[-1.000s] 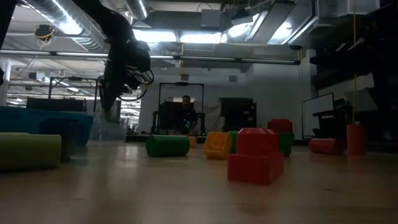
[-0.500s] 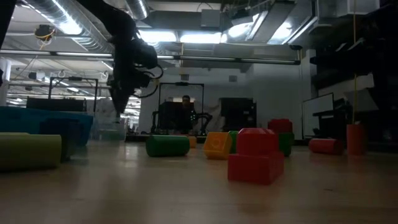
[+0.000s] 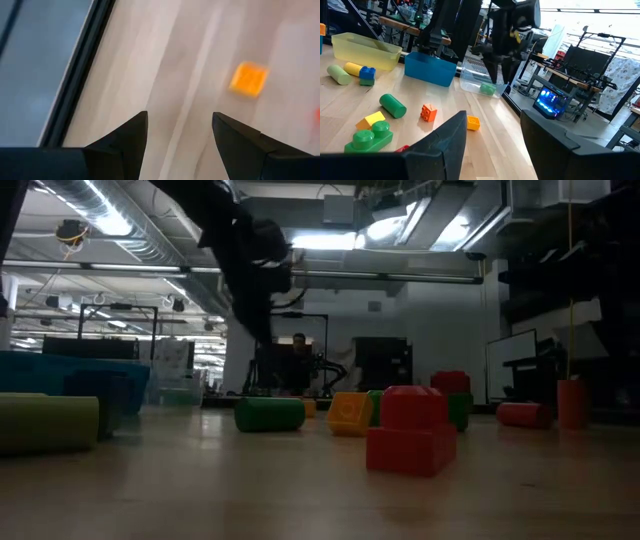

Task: Sort blocks by size
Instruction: Put the top yellow 4 stud game piece into the blue bin

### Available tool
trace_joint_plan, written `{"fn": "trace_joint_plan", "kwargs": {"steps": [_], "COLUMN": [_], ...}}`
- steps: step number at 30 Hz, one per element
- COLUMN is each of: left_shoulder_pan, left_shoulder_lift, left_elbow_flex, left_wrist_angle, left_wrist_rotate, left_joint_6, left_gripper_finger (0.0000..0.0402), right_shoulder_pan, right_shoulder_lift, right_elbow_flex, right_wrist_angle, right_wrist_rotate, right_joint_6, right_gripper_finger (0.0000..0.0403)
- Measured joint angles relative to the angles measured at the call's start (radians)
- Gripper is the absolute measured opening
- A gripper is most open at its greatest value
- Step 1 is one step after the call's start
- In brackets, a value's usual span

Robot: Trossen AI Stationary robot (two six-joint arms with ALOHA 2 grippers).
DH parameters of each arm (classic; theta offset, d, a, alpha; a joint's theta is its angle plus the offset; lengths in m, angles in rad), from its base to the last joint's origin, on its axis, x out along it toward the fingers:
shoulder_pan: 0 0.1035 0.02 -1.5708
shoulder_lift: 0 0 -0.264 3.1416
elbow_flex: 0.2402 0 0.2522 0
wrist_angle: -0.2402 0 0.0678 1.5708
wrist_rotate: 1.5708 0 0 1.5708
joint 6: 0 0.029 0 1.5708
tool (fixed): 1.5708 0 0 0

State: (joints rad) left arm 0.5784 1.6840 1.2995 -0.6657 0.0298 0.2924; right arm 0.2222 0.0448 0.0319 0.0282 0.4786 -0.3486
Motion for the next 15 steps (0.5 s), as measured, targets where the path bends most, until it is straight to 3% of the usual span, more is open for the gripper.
{"fn": "trace_joint_plan", "kwargs": {"steps": [6, 15], "left_shoulder_pan": [-0.061, -0.103], "left_shoulder_lift": [0.0, 0.052], "left_elbow_flex": [0.0, 0.0], "left_wrist_angle": [0.151, 0.198], "left_wrist_rotate": [0.071, 0.203], "left_joint_6": [0.025, 0.035], "left_gripper_finger": [0.0205, 0.0205], "right_shoulder_pan": [0.0, 0.0], "right_shoulder_lift": [0.0, 0.0], "right_elbow_flex": [0.0, 0.0], "right_wrist_angle": [0.0, 0.0], "right_wrist_rotate": [0.0, 0.0], "right_joint_6": [0.0, 0.0], "right_gripper_finger": [0.0189, 0.0189]}}
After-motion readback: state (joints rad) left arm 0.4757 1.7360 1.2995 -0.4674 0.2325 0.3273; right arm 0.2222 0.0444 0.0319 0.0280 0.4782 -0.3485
